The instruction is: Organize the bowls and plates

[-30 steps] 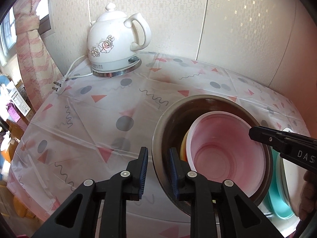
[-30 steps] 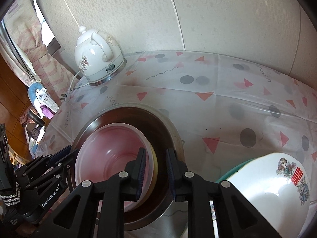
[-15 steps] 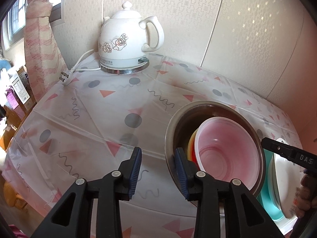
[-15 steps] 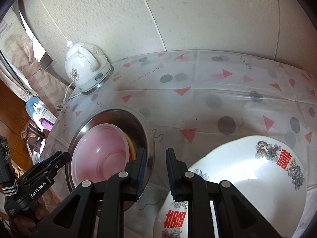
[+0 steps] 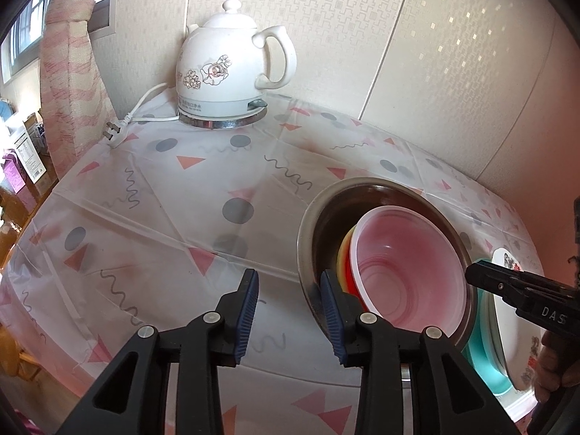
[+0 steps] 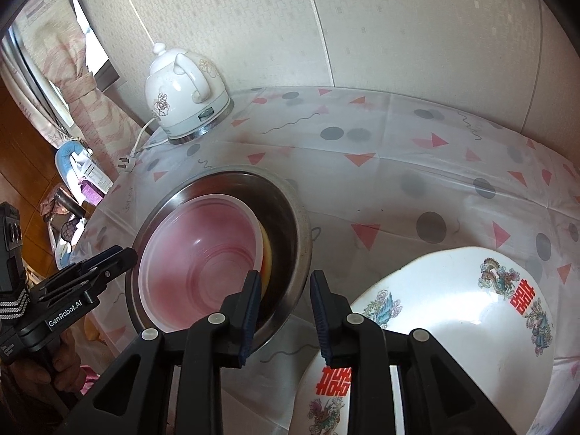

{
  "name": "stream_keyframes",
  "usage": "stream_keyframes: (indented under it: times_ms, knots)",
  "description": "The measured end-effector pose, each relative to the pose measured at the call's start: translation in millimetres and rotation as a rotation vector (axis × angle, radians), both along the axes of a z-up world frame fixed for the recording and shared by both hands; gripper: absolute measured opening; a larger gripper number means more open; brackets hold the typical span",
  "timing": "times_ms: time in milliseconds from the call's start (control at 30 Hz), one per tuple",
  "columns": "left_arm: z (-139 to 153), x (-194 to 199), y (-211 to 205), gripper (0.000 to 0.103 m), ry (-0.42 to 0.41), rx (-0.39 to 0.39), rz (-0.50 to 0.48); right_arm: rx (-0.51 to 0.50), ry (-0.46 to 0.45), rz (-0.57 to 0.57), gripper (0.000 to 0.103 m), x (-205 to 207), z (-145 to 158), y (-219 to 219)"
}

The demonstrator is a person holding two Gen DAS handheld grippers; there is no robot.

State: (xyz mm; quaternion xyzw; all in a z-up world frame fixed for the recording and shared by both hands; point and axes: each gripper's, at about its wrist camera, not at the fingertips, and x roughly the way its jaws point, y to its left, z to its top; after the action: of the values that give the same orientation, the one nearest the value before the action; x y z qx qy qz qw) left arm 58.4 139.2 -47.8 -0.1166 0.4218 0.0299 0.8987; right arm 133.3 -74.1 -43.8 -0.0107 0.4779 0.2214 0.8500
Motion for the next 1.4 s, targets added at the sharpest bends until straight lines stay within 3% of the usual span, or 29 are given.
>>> stream_keyframes:
  times_ms: [400, 700, 933, 1167, 1233, 1400]
  knots:
    - [-3, 4, -3, 0.029, 0.014, -0.019, -0.046, -0.205, 0.0, 0.078, 0.04, 1, 2, 19]
    - [-3, 4, -4, 0.029, 0.016, -0.011, -0.072, -0.23, 0.01, 0.153, 0.048, -7, 4, 22]
    - [-5, 6, -6, 0.029, 0.021, -0.004, -0.077, -0.241, 0.026, 0.114, 0.048, 1, -8, 30]
    - [-3, 8, -1, 0.029, 0.007, -0.007, -0.062, -0.184, 0.027, 0.096, 0.048, 5, -6, 23]
    - [-5, 12, -1, 0.029, 0.012, -0.011, -0.064, -0.168, 0.028, 0.096, 0.047, 7, -6, 22]
    - [-8, 16, -4, 0.018, 0.013, -0.021, -0.079, -0.165, 0.037, 0.085, 0.025, 14, -14, 22]
